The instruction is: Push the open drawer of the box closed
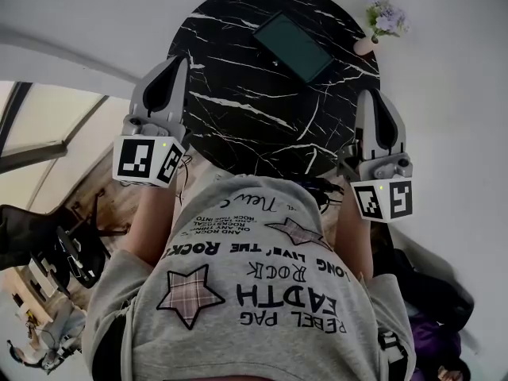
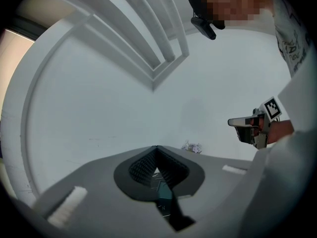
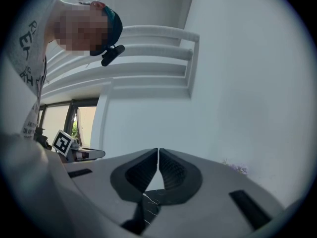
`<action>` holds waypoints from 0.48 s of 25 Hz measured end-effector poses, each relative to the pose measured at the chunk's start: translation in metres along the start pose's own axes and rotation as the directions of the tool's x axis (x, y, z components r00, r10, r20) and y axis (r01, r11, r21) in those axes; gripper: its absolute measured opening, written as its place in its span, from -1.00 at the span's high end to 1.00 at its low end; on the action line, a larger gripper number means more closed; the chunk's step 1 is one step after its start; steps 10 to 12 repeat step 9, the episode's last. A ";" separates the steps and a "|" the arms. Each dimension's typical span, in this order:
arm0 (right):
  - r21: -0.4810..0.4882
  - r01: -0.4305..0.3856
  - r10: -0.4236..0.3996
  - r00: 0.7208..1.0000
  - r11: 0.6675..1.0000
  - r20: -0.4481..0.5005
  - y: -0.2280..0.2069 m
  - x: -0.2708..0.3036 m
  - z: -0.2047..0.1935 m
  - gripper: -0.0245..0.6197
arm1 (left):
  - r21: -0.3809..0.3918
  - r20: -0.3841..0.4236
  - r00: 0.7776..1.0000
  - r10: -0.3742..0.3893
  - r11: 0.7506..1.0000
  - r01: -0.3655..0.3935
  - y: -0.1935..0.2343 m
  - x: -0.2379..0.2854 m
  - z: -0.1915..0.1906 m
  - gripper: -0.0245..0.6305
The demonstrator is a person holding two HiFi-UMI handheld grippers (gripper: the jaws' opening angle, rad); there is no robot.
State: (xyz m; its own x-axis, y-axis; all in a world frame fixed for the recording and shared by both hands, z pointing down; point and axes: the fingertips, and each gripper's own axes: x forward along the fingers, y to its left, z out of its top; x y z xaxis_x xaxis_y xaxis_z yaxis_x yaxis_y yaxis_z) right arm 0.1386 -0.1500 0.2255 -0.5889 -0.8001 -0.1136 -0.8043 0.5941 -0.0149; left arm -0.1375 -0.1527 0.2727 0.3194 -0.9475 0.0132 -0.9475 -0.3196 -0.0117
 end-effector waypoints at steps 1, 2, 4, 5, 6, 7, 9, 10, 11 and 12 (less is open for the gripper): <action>0.000 -0.001 0.001 1.000 1.000 -0.001 0.001 0.000 0.000 0.87 | 0.001 -0.001 1.000 -0.001 1.000 0.001 0.000 0.000 0.000 0.90; 0.000 -0.002 0.002 1.000 1.000 -0.002 0.001 0.000 0.000 0.87 | 0.001 -0.003 1.000 -0.002 1.000 0.002 -0.001 0.000 -0.001 0.90; 0.001 0.001 -0.001 1.000 1.000 -0.002 0.001 0.000 0.000 0.87 | 0.001 -0.006 1.000 -0.005 1.000 0.005 -0.002 0.002 -0.002 0.90; 0.001 0.003 -0.003 1.000 1.000 -0.003 0.001 -0.001 0.000 0.87 | 0.000 -0.006 1.000 -0.007 1.000 0.007 -0.002 0.002 -0.002 0.90; 0.001 0.004 -0.004 1.000 1.000 -0.003 0.001 -0.002 0.000 0.87 | 0.000 -0.007 1.000 -0.009 1.000 0.009 -0.003 0.002 -0.003 0.90; 0.001 0.005 -0.005 1.000 1.000 -0.004 0.001 -0.002 0.000 0.87 | 0.000 -0.007 1.000 -0.010 1.000 0.010 -0.003 0.002 -0.003 0.90; 0.001 0.004 -0.004 1.000 1.000 -0.007 0.002 -0.003 -0.001 0.87 | 0.001 -0.009 1.000 -0.014 1.000 0.014 -0.004 0.001 -0.005 0.90; 0.001 0.004 -0.004 1.000 1.000 -0.007 0.002 -0.003 -0.001 0.87 | 0.001 -0.009 1.000 -0.014 1.000 0.014 -0.004 0.001 -0.005 0.90; 0.001 0.004 -0.004 1.000 1.000 -0.007 0.002 -0.003 -0.001 0.87 | 0.001 -0.009 1.000 -0.014 1.000 0.014 -0.004 0.001 -0.005 0.90; 0.001 0.004 -0.004 1.000 1.000 -0.007 0.002 -0.003 -0.001 0.87 | 0.001 -0.009 1.000 -0.014 1.000 0.014 -0.004 0.001 -0.005 0.90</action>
